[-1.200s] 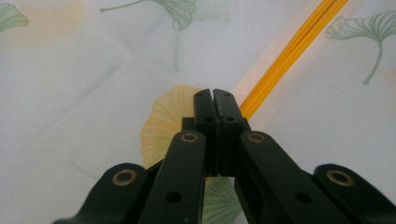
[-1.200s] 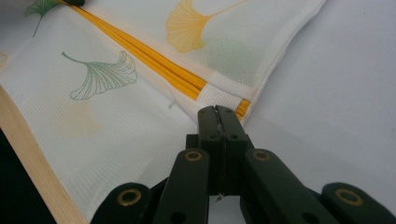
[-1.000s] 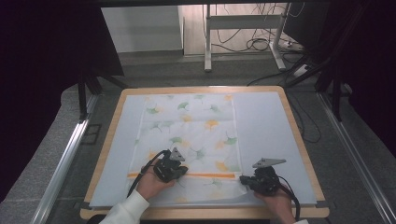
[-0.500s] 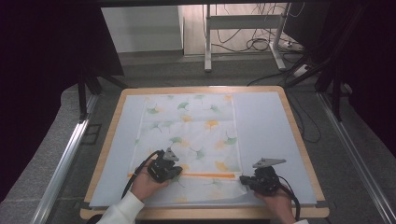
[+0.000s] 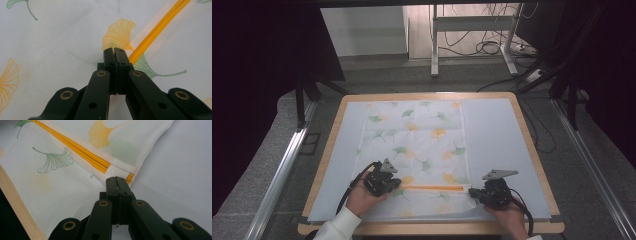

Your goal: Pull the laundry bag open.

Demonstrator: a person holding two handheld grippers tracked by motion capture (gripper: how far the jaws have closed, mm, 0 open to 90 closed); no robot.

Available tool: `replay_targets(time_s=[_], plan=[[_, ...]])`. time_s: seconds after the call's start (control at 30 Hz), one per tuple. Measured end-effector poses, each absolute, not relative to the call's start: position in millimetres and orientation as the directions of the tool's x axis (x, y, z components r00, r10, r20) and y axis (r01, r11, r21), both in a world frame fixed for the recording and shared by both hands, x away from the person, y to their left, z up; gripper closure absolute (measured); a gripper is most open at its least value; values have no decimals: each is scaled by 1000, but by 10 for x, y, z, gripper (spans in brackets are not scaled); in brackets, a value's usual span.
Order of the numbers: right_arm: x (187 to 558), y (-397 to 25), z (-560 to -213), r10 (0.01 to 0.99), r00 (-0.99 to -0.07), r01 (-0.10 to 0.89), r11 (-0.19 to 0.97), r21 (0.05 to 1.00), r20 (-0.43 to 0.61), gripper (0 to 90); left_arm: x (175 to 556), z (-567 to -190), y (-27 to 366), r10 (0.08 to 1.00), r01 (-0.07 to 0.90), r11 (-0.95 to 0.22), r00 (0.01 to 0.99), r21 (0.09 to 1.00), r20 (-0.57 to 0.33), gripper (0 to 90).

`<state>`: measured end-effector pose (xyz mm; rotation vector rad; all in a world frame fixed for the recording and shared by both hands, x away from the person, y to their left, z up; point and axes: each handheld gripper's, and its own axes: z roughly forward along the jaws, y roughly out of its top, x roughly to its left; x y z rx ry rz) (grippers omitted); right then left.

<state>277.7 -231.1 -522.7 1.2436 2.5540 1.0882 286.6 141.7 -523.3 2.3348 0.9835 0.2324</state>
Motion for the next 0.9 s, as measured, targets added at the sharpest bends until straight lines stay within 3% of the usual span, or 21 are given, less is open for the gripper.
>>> replay_targets(time_s=[0.9], plan=[[2779,-2310,-5225,718,-665,647,416,638,206,895,2849,-5238,1680,730,633,-520,678,574,-86,900]])
